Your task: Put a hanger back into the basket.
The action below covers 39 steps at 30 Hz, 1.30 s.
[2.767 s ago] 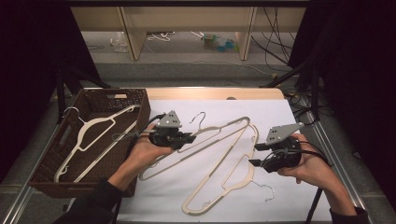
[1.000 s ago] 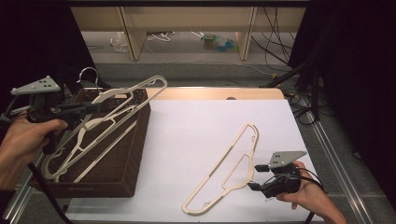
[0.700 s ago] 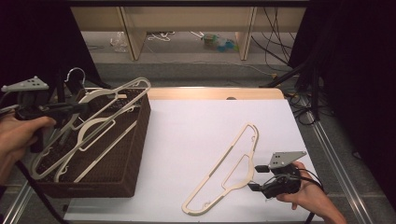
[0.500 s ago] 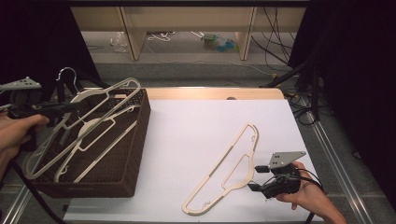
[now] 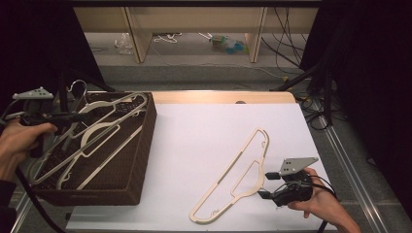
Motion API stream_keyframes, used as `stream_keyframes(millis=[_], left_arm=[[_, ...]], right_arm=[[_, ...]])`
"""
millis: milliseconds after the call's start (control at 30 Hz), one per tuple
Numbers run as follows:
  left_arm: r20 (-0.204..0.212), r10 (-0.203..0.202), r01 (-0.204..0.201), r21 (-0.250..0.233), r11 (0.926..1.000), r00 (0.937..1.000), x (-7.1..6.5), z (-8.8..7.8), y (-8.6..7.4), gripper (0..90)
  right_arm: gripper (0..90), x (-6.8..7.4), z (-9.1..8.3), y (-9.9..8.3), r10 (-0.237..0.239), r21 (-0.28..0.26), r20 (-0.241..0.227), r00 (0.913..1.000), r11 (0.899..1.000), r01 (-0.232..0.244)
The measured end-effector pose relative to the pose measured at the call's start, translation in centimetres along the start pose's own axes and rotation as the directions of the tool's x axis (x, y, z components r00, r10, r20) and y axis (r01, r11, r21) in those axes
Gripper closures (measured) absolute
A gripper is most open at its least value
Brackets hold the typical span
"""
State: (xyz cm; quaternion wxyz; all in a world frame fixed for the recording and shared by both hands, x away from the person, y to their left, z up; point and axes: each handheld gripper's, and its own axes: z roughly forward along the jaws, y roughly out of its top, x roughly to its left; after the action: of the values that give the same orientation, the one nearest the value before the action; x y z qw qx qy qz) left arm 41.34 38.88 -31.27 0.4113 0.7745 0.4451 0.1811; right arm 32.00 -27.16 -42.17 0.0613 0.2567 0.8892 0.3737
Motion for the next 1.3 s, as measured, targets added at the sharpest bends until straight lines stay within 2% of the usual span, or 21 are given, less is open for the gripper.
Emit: stream_keyframes(millis=[67, 167, 200, 233, 267, 300, 400, 467, 500, 567, 633, 667, 767, 867, 933, 1067, 1100, 1233, 1300], left_arm=[[0.001, -0.019, 0.019, 0.0, 0.9998, 0.9998, 0.2, 0.6, -0.3, 85.8], [0.008, -0.007, 0.007, 0.02, 0.9998, 0.9999, 0.5, 1.2, -0.8, 85.7], [0.019, -0.028, 0.027, 0.018, 0.9995, 0.9994, 0.6, 1.6, -1.1, 85.7], [0.024, -0.024, 0.023, 0.036, 0.9991, 0.9994, 0.7, 1.7, -1.3, 85.7], [0.037, -0.039, 0.038, 0.034, 0.9987, 0.9985, 0.7, 2.1, -1.7, 85.7], [0.04, -0.023, 0.021, 0.05, 0.9985, 0.9989, 0.7, 2.2, -1.8, 85.7], [0.061, -0.033, 0.028, 0.071, 0.997, 0.9976, 0.4, 2.9, -2.4, 85.7], [0.066, -0.015, 0.009, 0.086, 0.9962, 0.9977, 0.3, 3.1, -2.7, 85.7], [0.071, -0.035, 0.029, 0.079, 0.9965, 0.9969, 0.2, 3.3, -2.8, 85.6], [0.065, -0.043, 0.037, 0.086, 0.9956, 0.9969, 0.3, 3.5, -3.1, 85.5], [0.049, -0.059, 0.054, 0.094, 0.9941, 0.9971, 0.4, 3.6, -3.3, 85.3], [0.039, -0.058, 0.053, 0.122, 0.9911, 0.9976, 0.6, 3.6, -3.5, 85.3], [0.004, -0.072, 0.071, 0.15, 0.9861, 0.9974, 0.8, 4.0, -4.1, 84.4], [-0.009, -0.093, 0.093, 0.15, 0.9843, 0.9956, 1.2, 4.2, -4.7, 83.9], [-0.016, -0.085, 0.087, 0.167, 0.9821, 0.9962, 1.5, 4.1, -5.0, 83.5], [-0.05, -0.095, 0.102, 0.165, 0.981, 0.9942, 1.8, 4.3, -5.3, 82.3], [-0.059, -0.092, 0.101, 0.178, 0.9789, 0.9941, 1.9, 4.3, -5.2, 82.0], [-0.124, -0.062, 0.085, 0.19, 0.978, 0.9904, 2.1, 4.6, -5.4, 80.6], [-0.147, -0.063, 0.092, 0.194, 0.9767, 0.9871, 2.2, 4.7, -5.4, 79.7]], right_arm=[[32.2, 0.0, 0.0, 0.0, 0.002, 0.004, -0.001, 1.0, 1.0, -0.002], [32.1, 0.0, 0.1, 0.0, -0.002, 0.009, -0.001, 1.0, 1.0, 0.002], [32.2, 0.0, 0.1, 0.0, -0.005, 0.007, 0.0, 1.0, 1.0, 0.005], [32.1, 0.0, 0.1, 0.0, -0.007, 0.01, -0.003, 1.0, 1.0, 0.007], [32.1, 0.0, 0.1, 0.0, -0.009, 0.012, -0.003, 1.0, 1.0, 0.009], [32.2, 0.0, 0.1, 0.0, -0.01, 0.011, -0.002, 1.0, 1.0, 0.01], [32.2, 0.0, 0.1, -0.1, -0.003, 0.014, 0.0, 1.0, 1.0, 0.003], [32.2, -0.1, 0.2, -0.1, -0.011, 0.018, 0.007, 0.9999, 1.0, 0.011], [32.2, -0.1, 0.2, -0.1, -0.01, 0.018, 0.006, 0.9999, 1.0, 0.01], [32.2, -0.1, 0.2, -0.1, -0.011, 0.018, 0.006, 0.9999, 1.0, 0.011], [32.2, 0.0, 0.2, -0.1, -0.012, 0.016, 0.006, 0.9999, 1.0, 0.012], [32.2, 0.0, 0.1, -0.1, -0.012, 0.018, 0.003, 0.9999, 1.0, 0.012], [32.2, 0.0, 0.2, -0.1, -0.011, 0.018, 0.005, 0.9999, 1.0, 0.011], [32.2, 0.0, 0.1, -0.1, -0.012, 0.017, 0.005, 0.9999, 1.0, 0.012], [32.2, 0.0, 0.1, 0.0, -0.011, 0.018, 0.002, 0.9999, 1.0, 0.011], [32.2, 0.0, 0.2, -0.1, -0.008, 0.017, 0.004, 1.0, 1.0, 0.008], [32.2, 0.0, 0.2, -0.1, -0.008, 0.017, 0.004, 1.0, 1.0, 0.008], [32.2, 0.0, 0.2, 0.0, -0.013, 0.017, 0.002, 0.9999, 1.0, 0.013], [32.2, 0.0, 0.2, -0.1, -0.01, 0.018, 0.002, 0.9999, 1.0, 0.01]])
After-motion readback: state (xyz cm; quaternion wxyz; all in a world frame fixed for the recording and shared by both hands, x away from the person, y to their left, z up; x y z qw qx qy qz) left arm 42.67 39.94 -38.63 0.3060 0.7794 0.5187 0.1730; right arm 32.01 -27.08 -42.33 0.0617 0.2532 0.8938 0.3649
